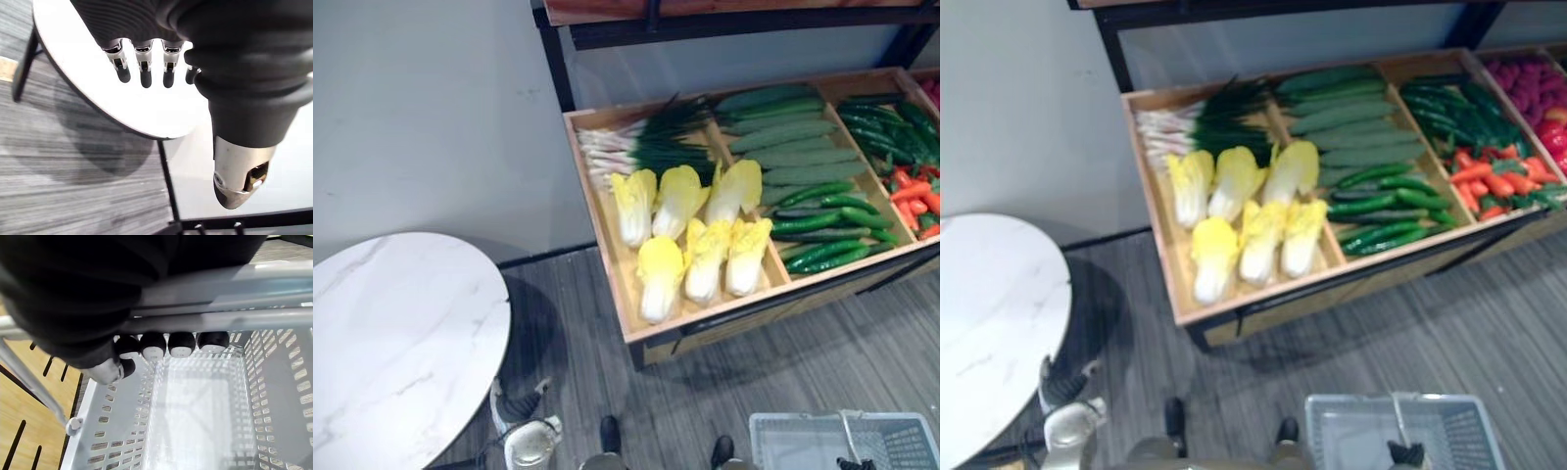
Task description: Pick vegetable in the basket
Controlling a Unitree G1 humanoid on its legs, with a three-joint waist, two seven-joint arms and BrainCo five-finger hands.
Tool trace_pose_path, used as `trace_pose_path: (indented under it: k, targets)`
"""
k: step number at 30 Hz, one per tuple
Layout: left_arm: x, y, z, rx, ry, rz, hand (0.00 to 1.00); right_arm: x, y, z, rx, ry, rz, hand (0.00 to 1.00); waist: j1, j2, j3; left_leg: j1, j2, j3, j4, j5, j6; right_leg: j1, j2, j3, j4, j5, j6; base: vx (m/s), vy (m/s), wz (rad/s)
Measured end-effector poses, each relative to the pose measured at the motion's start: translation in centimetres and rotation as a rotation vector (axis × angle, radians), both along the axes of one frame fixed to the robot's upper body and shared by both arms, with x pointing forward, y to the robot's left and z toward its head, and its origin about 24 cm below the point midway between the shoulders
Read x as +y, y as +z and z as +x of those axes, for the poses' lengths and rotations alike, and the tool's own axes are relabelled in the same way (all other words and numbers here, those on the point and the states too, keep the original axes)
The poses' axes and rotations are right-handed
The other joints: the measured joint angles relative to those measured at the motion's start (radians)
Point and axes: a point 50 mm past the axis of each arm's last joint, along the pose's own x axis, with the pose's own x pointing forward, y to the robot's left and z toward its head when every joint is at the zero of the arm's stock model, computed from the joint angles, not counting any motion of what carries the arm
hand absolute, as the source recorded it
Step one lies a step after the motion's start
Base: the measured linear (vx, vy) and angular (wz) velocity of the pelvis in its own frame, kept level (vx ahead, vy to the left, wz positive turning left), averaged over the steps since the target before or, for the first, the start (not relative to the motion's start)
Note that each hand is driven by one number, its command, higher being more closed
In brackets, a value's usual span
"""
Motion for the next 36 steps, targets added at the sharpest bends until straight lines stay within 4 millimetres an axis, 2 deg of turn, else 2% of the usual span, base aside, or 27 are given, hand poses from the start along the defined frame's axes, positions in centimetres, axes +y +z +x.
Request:
trace_pose_path:
  k: [3, 8, 15, 22, 25, 36]
  targets:
    - [-2.0, 2.4, 1.8, -0.126, -0.086, 0.011, 0.00, -0.2, 0.0, -0.3, -0.002, -0.024, -0.008, 1.00, -0.006, 0.019, -0.009, 0.011, 0.009, -0.014, 0.000, 0.000, 0.000, 0.026, 0.008, -0.025, -0.002, 0.000, -0.001, 0.11, -0.053, 0.19]
    - [-4.5, 6.3, 4.3, -0.298, -0.278, 0.080, 0.00, -0.3, 0.5, 0.3, -0.041, -0.007, -0.030, 1.00, -0.016, 0.021, -0.012, 0.048, 0.021, 0.008, 0.000, -0.001, -0.002, 0.062, 0.011, -0.036, 0.001, -0.002, -0.004, 0.03, -0.020, 0.01]
    - [-6.8, 7.9, 5.7, -0.375, -0.395, 0.064, 0.00, 0.2, 0.7, 1.1, -0.063, 0.035, -0.036, 1.00, -0.027, 0.020, -0.020, 0.051, 0.029, 0.063, -0.007, -0.007, -0.009, 0.028, 0.016, -0.001, 0.001, -0.012, -0.019, -0.09, 0.008, -0.21]
    - [-7.8, 8.0, 5.9, -0.374, -0.447, 0.093, 0.00, 0.9, -0.2, -1.0, 0.006, 0.018, -0.007, 1.00, -0.042, 0.013, -0.063, 0.063, 0.044, 0.110, -0.007, -0.017, -0.022, 0.009, 0.028, 0.039, -0.002, -0.011, -0.017, 0.00, -0.010, -0.18]
    - [-7.9, 7.6, 6.0, -0.352, -0.462, 0.096, 0.00, 1.1, -0.2, -1.0, 0.011, 0.033, -0.005, 1.00, -0.053, 0.013, -0.066, 0.064, 0.047, 0.119, -0.006, -0.018, -0.025, 0.007, 0.035, 0.047, -0.008, -0.004, -0.012, 0.06, -0.024, -0.13]
    - [-8.4, 5.6, 7.2, -0.241, -0.508, 0.127, 0.00, 1.4, -0.1, 0.2, -0.009, 0.058, -0.006, 1.00, -0.061, 0.014, -0.068, 0.081, 0.058, 0.170, -0.001, -0.020, -0.028, 0.002, 0.050, 0.089, -0.024, 0.005, -0.012, 0.05, -0.023, -0.13]
